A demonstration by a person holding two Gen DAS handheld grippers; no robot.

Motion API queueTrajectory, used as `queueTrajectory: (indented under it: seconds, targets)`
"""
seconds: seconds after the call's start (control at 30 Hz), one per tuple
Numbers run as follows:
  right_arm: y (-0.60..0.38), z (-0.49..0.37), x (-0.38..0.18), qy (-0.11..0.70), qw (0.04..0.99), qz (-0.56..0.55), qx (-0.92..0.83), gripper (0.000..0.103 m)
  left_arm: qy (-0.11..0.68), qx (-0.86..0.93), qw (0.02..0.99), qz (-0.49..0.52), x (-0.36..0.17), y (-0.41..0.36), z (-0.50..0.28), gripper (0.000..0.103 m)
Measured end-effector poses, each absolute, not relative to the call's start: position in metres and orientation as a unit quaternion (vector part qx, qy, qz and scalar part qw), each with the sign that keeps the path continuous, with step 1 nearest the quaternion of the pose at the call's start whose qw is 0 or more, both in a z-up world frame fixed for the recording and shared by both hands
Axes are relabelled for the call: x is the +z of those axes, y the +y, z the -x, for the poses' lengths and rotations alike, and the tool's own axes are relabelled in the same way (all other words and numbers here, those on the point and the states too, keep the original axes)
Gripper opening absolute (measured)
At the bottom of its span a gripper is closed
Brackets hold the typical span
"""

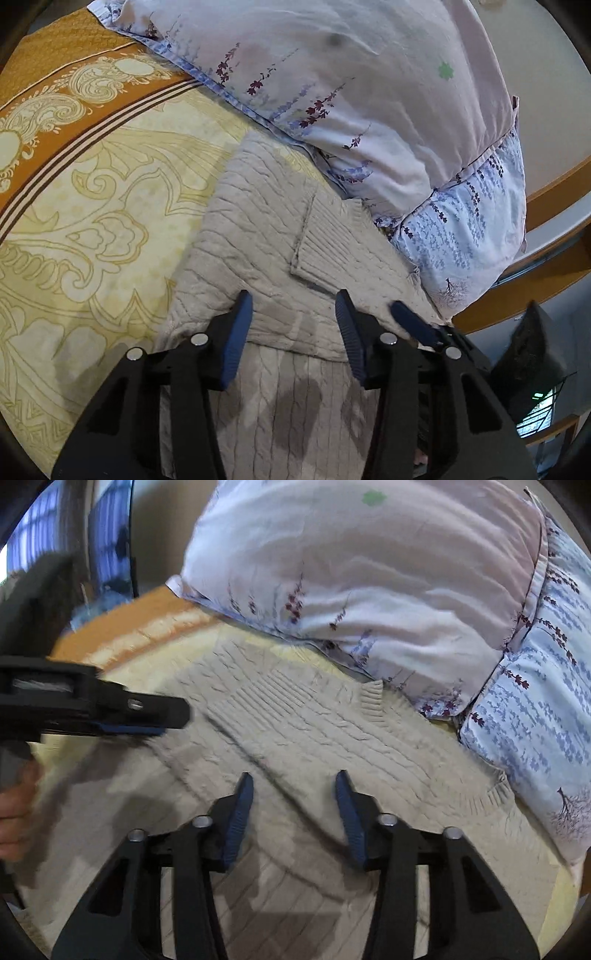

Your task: Fold small clothes

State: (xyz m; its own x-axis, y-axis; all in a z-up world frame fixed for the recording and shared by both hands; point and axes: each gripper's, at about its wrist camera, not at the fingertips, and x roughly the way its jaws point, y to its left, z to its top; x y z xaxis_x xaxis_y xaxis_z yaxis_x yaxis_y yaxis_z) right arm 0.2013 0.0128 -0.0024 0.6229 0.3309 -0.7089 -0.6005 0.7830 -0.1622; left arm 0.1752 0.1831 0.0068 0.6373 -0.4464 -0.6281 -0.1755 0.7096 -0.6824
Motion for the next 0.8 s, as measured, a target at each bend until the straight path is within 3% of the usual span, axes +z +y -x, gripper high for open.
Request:
queueTrajectory:
  seconds: [0.13, 0.33, 0.47, 0.57, 0.63, 0.8]
  targets:
    - [-0.013, -0.213, 0.003, 0.353, 0.890, 0.107, 0.269, 0.007, 0.417, -0.083, 0.825, 0.372, 0.006, 0.184, -0.175, 0.047]
    - [-0.137, -0.195, 0.032, 0.299, 0.927, -0.141, 0.175, 0.007, 0.415, -0.086, 0.827, 0.370, 0.008, 0.181, -0.173, 0.048]
    - [-0.214, -0.171, -0.006, 0.354, 0.900, -0.238, 0.092, 0.008, 0.410, -0.095, 0.828, 0.369, 0.011, 0.178, -0.170, 0.055]
    - [-0.255, -0.160, -0.031, 0.392, 0.863, -0.307, 0.082, 0.017, 0.410, -0.101, 0.830, 0.364, 0.012, 0.175, -0.171, 0.061]
    - [-0.282, -0.156, -0.031, 0.376, 0.850, -0.361, 0.081, 0.037, 0.409, -0.102, 0.830, 0.364, 0.013, 0.174, -0.171, 0.064]
    - [-0.291, -0.173, -0.029, 0.392, 0.837, -0.371, 0.088, 0.037, 0.408, -0.104, 0.830, 0.365, 0.013, 0.173, -0.171, 0.065]
